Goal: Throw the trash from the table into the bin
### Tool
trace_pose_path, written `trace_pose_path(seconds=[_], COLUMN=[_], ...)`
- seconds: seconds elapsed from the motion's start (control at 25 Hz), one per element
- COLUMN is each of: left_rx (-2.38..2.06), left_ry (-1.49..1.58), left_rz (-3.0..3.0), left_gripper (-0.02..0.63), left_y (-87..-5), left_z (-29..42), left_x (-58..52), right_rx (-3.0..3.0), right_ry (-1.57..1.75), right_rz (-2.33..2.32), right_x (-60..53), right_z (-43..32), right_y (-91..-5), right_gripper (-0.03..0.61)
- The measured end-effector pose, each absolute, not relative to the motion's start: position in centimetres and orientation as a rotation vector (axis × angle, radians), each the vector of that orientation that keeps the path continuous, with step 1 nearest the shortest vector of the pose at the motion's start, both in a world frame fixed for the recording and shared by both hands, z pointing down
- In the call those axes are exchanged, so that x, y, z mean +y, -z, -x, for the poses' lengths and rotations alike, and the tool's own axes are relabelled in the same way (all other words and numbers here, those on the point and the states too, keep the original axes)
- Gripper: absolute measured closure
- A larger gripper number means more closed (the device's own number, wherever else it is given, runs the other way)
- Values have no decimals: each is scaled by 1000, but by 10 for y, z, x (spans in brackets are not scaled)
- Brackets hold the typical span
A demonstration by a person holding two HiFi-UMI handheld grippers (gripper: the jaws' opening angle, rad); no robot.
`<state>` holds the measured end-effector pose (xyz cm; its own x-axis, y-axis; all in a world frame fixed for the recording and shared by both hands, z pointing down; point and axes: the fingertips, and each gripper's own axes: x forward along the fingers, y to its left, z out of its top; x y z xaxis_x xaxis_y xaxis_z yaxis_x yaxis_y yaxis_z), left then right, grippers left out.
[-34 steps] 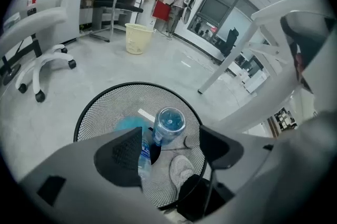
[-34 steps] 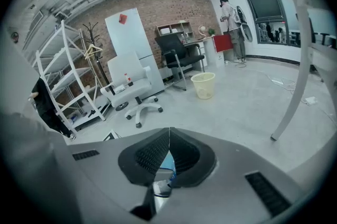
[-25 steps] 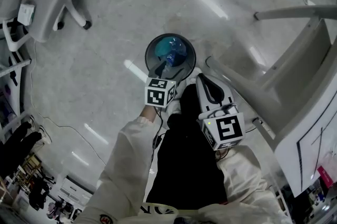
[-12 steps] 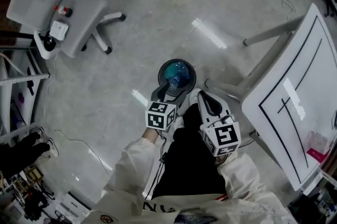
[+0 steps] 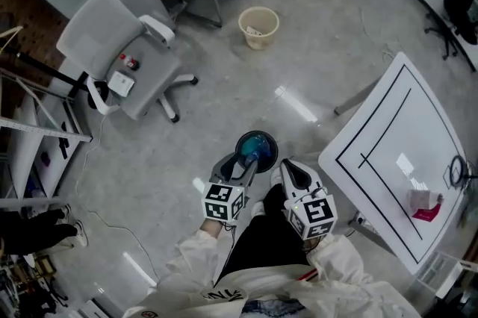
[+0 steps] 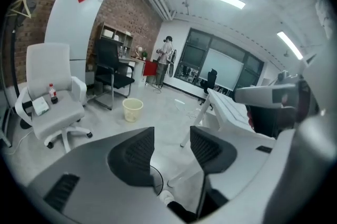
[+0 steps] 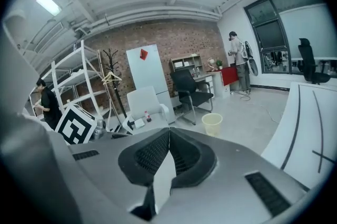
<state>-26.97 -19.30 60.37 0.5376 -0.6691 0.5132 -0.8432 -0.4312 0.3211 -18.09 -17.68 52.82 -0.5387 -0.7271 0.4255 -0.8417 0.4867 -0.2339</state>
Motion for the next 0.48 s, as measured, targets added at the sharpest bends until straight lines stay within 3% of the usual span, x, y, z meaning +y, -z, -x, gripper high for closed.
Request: trace_pose_path(seconds=[0.24, 0.36, 0.48], left_rx=[-1285, -1345, -1374], left_ry=[-326, -276, -237], left_rz=[-2295, -2311, -2328], left_gripper=[456, 545, 562], left_y=[-515, -479, -451], left_z=[275, 282, 282], left_x=[-171, -162, -150], right_rx=[-2529, -2572, -2607], right_ry=[-598, -559, -525], right_rz=[-1330, -1343, -1347], right_x=[-154, -150, -143], right_z=[186, 190, 193], right_y=[-461, -429, -401], right_gripper=[557, 557, 558])
